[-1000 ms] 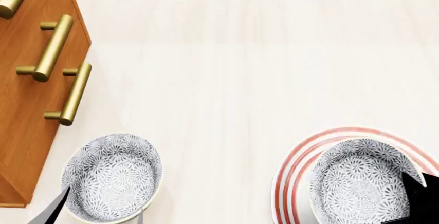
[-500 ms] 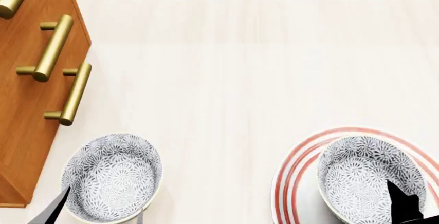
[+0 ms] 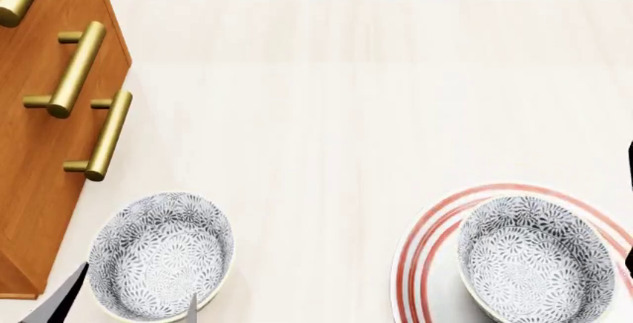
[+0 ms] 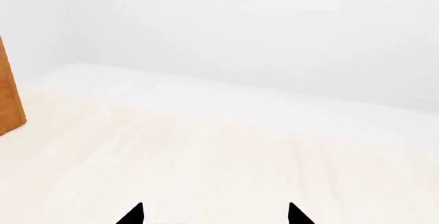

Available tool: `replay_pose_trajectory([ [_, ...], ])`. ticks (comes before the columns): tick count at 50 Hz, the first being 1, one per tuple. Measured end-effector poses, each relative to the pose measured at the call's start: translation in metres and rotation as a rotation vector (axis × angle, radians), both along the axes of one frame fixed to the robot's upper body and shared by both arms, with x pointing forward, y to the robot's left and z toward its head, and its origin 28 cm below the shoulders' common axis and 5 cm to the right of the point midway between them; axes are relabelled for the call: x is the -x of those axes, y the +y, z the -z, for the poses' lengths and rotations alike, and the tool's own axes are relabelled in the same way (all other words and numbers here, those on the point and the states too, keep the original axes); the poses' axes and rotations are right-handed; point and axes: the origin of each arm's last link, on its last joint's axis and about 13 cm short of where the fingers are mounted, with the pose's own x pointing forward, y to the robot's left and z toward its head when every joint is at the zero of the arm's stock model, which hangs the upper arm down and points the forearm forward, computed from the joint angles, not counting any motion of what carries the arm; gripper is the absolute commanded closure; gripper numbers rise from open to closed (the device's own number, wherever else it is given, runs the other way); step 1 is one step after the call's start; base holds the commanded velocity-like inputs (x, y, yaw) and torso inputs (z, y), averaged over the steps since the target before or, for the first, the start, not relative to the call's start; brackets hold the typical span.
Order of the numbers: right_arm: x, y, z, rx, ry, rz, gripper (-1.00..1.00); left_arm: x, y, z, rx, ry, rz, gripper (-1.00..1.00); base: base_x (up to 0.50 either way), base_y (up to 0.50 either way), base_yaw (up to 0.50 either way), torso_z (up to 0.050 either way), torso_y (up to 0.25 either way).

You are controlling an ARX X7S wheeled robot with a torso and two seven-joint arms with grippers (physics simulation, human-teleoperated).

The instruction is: Pick up the bowl and put it in the front on the plate.

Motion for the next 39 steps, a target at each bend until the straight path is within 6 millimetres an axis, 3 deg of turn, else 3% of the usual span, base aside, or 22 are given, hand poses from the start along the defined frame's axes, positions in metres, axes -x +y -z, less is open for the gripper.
replay_pose_trajectory([
  [10, 0.007, 0.023, -0.016, -0.033, -0.244, -0.037, -1.0, -0.001, 0.008, -0.015, 0.022, -0.036, -0.041, -1.0, 0.0, 0.0, 0.0, 0.0, 0.0],
  [24, 0.02, 0.042, -0.017, -0.113, -0.482, 0.003, -1.0, -0.004, 0.024, -0.039, 0.025, -0.121, -0.133, -1.0, 0.0, 0.0, 0.0, 0.0, 0.0],
  [39, 0.027, 0.064, 0.003, -0.15, -0.622, 0.026, -1.0, -0.001, 0.039, -0.062, 0.013, -0.248, -0.257, -1.0, 0.0, 0.0, 0.0, 0.0, 0.0],
])
